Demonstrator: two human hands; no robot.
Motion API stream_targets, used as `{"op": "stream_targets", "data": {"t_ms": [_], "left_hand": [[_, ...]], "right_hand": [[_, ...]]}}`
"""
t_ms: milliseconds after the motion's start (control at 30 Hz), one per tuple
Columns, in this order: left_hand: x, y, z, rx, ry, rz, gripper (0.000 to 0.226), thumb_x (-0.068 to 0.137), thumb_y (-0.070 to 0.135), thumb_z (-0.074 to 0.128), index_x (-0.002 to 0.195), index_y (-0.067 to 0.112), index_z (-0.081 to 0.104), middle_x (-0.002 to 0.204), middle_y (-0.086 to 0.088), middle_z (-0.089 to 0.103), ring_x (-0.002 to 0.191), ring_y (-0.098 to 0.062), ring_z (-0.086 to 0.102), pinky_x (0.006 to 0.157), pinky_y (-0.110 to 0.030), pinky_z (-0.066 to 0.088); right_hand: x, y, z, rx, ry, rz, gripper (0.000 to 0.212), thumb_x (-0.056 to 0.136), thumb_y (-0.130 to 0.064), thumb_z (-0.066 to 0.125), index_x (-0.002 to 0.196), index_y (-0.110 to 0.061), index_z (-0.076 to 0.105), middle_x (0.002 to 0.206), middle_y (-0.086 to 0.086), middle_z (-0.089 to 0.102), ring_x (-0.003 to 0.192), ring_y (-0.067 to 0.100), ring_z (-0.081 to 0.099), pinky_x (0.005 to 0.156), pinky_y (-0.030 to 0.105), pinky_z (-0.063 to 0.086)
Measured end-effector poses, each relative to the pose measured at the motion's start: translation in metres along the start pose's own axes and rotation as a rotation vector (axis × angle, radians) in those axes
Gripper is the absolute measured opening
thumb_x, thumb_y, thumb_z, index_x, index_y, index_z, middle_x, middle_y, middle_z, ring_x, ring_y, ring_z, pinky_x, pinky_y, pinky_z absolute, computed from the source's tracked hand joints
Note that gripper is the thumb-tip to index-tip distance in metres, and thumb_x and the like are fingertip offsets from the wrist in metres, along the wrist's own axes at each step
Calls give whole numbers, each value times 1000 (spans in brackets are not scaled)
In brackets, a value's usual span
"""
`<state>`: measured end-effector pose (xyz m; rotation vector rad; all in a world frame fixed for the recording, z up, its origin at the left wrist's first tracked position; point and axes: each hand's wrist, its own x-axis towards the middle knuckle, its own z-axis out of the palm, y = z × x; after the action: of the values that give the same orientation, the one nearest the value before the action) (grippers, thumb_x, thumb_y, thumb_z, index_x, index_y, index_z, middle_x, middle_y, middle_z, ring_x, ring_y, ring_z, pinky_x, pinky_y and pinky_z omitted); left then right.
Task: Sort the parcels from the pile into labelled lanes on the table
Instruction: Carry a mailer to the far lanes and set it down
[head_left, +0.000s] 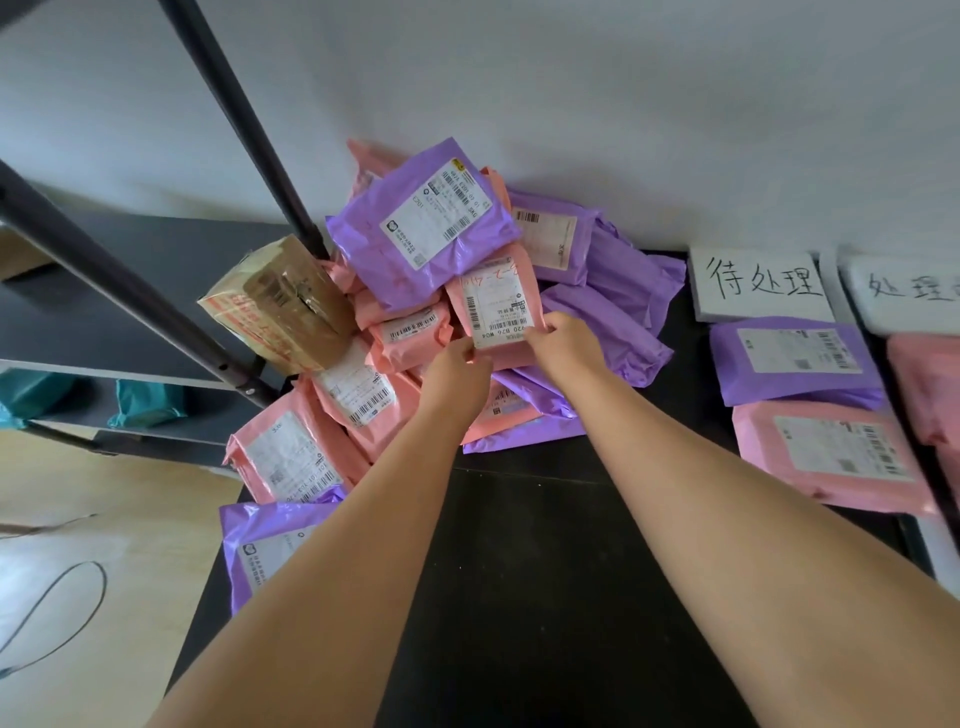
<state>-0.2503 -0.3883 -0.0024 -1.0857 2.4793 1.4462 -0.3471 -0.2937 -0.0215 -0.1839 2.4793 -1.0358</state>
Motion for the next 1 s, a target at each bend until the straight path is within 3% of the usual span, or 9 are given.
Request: {"op": "stream_targets", "data": {"t_ms": [100,233,333,433,500,600,733,833,1000], "left_hand": [[-10,2,-2,0,0,37,35,96,12,46,127,14,63,110,-8,69,79,-26,61,59,-25,41],[-34,3,-4,-21,8,70,28,95,9,48,116,18,64,106,-6,67,72,-20,52,58,-25,39],[-56,-1,-4,-74,22,56,34,95,10,50,126,14,63,109,0,67,74,-13,55,57,-20,39],[-84,-7,-4,-138,29,29,34,94,14,53,126,17,64,110,3,68,80,-10,59,67,-25,46],[-105,-14,-5,-155,27,25,31,93,16,54,122,18,65,111,3,68,92,-15,60,74,-27,45],[-136,-29,-5,-145,9,23,25,90,15,56,111,21,68,106,6,66,95,-16,59,68,-25,42],[-167,-57,-1,-112,-50,38,25,92,12,53,87,34,64,106,8,67,81,-11,60,62,-24,43],[-179,-79,4,-69,-109,40,21,92,13,55,101,26,70,109,4,69,79,-9,62,60,-22,42],[-191,-97,3,-7,-59,153,24,95,13,53,105,26,71,108,6,70,92,-12,64,74,-23,48]], "right_hand": [[-9,2,-5,9,54,-16,24,97,-25,54,113,-13,67,107,4,69,92,21,59,67,30,39],[-33,4,-13,100,153,-19,25,99,-21,55,117,-14,70,101,-1,67,85,13,56,53,21,35],[-57,9,-17,212,232,10,25,99,-19,56,119,-13,71,109,2,71,83,11,58,54,19,38],[-85,16,-19,323,290,22,23,96,-16,61,115,-11,73,107,5,72,85,14,63,63,22,47],[-103,22,-18,385,320,31,20,93,-15,63,109,-12,76,102,3,73,85,16,66,67,25,48],[-131,37,-14,432,340,49,12,90,-15,66,93,-19,76,85,-4,70,79,14,64,69,26,47],[-165,64,-2,373,323,54,13,90,-16,64,86,-24,73,80,-7,68,74,14,61,69,33,49],[-187,86,8,264,274,82,15,92,-15,60,86,-23,72,86,-6,69,84,17,66,77,37,52],[-212,112,22,-8,85,95,18,98,-17,53,93,-21,70,99,-6,68,94,15,62,80,33,49]]}}
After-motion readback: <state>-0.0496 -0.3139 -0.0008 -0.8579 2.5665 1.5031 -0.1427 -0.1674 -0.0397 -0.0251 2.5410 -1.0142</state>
